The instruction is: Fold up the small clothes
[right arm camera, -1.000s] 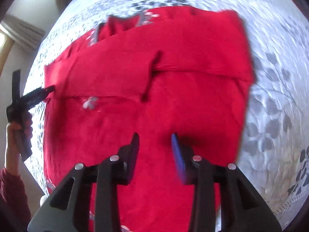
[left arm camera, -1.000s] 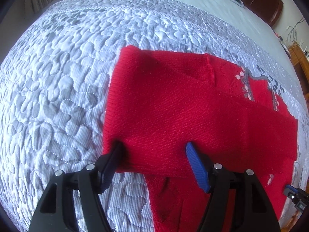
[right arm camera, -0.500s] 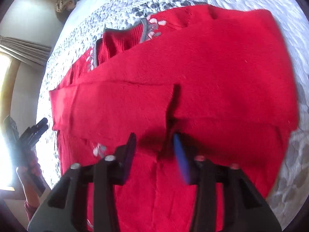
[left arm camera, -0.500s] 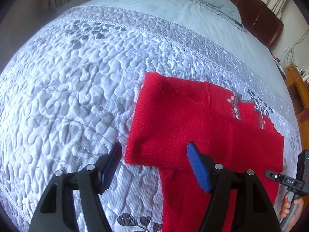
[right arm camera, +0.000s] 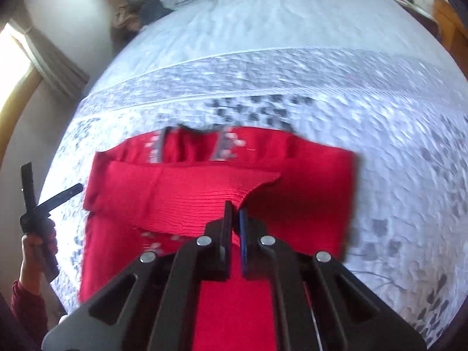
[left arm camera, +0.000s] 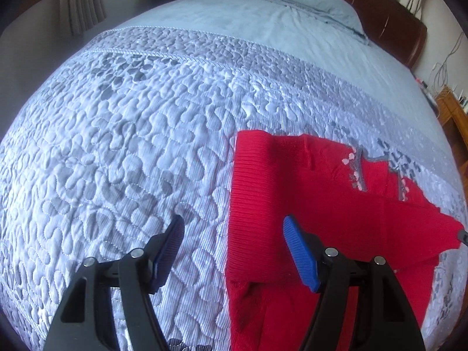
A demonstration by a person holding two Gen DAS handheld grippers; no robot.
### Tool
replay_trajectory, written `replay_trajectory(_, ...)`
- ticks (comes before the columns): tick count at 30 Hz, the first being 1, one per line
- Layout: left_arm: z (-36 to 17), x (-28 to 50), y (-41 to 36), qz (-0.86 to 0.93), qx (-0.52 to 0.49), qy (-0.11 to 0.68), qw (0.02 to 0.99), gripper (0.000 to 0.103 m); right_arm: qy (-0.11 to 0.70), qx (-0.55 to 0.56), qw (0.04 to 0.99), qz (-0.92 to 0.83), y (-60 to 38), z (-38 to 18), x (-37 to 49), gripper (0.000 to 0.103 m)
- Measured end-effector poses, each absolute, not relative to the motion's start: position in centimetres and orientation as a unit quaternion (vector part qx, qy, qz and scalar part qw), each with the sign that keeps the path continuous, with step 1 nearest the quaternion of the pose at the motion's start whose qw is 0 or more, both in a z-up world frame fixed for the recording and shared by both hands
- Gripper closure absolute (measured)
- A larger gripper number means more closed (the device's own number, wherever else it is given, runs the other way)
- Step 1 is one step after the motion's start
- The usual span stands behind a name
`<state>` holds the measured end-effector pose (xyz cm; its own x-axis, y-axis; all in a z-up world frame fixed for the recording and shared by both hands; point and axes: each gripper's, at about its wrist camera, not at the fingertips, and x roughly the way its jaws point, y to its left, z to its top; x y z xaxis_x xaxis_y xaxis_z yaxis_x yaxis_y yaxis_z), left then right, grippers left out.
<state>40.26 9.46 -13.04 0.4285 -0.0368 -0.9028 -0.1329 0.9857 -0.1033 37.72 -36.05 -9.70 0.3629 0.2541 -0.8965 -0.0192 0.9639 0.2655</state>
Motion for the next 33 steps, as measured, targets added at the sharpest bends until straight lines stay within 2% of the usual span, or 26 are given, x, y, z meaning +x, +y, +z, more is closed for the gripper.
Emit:
replay_trajectory(4, -15.4, 41.4, 7.8, 0.036, -0.046, 0.565, 0.823, 0.032, 0.619, 0.103, 0.778, 0.035, -38.7, -15.3, 38.2, 0.093)
replay_trajectory(6, -16.4, 41.7, 7.4, 0.039, -0.036, 0.576, 0.816, 0.032, 0.623, 0.123, 0.772, 0.035, -39.8, -16.4, 38.1, 0.09)
replay_trajectory(11, -15.9, 42.1, 7.0, 0.031, -0.022, 0.563, 0.826, 0.032, 0.603, 0.196, 0.771, 0.058, -42.0, -16.4, 38.9, 0.07)
replay_trajectory(16, -16.5, 43.0, 6.9, 0.035, -0.035, 0.567, 0.822, 0.031, 0.599, 0.233, 0.764, 0.058, -42.7, -16.5, 40.6, 0.067)
replay_trajectory(17, -16.7, 43.0, 7.0, 0.035, -0.041, 0.568, 0.822, 0.031, 0.597, 0.236, 0.765, 0.054, -42.8, -16.3, 40.5, 0.063)
replay_trajectory(21, -17.1, 42.8, 7.4, 0.029, -0.054, 0.565, 0.823, 0.029, 0.593, 0.19, 0.782, 0.024, -43.0, -15.2, 39.0, 0.062)
replay_trajectory(25, -17.4, 42.6, 7.5, 0.03, -0.058, 0.559, 0.826, 0.027, 0.575, 0.22, 0.786, 0.058, -43.1, -14.0, 38.2, 0.062)
replay_trajectory(31, -17.4, 42.6, 7.2, 0.037, -0.052, 0.559, 0.827, 0.026, 0.615, 0.221, 0.754, 0.06, -41.7, -16.8, 40.3, 0.058)
replay_trajectory(33, -17.4, 42.7, 7.4, 0.035, -0.057, 0.561, 0.825, 0.026, 0.616, 0.231, 0.75, 0.072, -41.2, -17.4, 40.7, 0.072)
